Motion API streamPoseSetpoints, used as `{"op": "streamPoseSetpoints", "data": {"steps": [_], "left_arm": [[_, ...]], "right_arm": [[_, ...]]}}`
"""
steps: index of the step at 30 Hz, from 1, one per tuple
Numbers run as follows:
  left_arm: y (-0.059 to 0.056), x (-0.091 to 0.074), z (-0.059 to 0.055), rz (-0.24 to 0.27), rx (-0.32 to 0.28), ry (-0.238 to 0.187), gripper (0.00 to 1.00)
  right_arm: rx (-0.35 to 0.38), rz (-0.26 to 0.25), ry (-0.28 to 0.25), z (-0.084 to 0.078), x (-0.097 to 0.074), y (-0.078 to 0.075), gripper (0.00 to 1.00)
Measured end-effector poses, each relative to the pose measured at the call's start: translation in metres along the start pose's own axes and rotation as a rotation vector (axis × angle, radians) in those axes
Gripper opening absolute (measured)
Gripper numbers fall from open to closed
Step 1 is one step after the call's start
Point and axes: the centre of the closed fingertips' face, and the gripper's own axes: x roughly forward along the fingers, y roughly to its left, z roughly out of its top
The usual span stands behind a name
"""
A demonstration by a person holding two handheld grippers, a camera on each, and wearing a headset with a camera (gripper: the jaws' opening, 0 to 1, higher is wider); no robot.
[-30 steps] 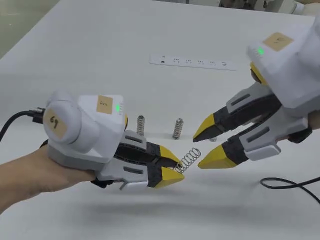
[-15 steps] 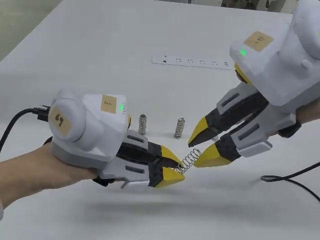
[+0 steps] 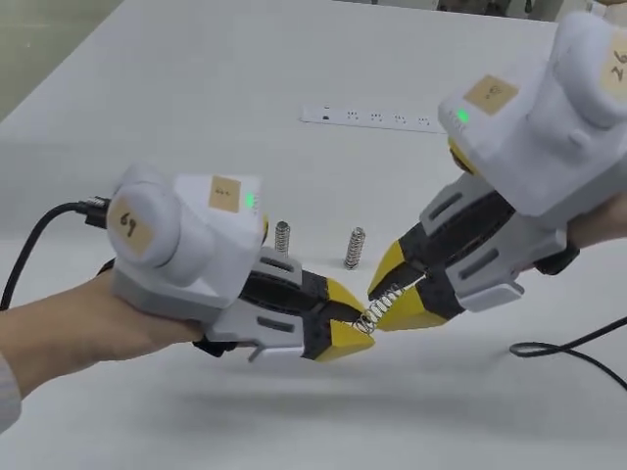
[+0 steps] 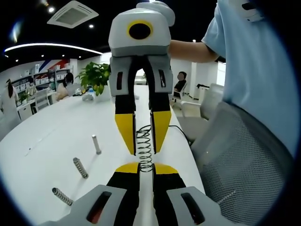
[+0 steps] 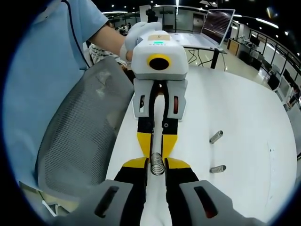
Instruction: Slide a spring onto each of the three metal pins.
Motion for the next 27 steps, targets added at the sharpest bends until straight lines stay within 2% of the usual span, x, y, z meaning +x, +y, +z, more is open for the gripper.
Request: {"op": "streamPoseSetpoints", "data": {"steps": [15, 19, 27], "left_arm": [[-0.0002, 0.0, -0.0007, -0.004, -0.005, 0.005, 0.02], [-0.002, 0.0003, -0.0011, -0.009, -0.007, 0.007, 0.02], [0.0004, 0.0007, -0.0025, 0.001, -0.01, 0.006, 0.02]], "right_arm": [[-0.001, 0.014, 0.027, -0.0036, 0.0034, 0.0001, 0.08], [0.02, 0.026, 0.038, -0.0039, 0.0039, 0.0021, 0.08], [0.027, 0.015, 0.05, -0.0042, 0.0047, 0.0018, 0.07]]}}
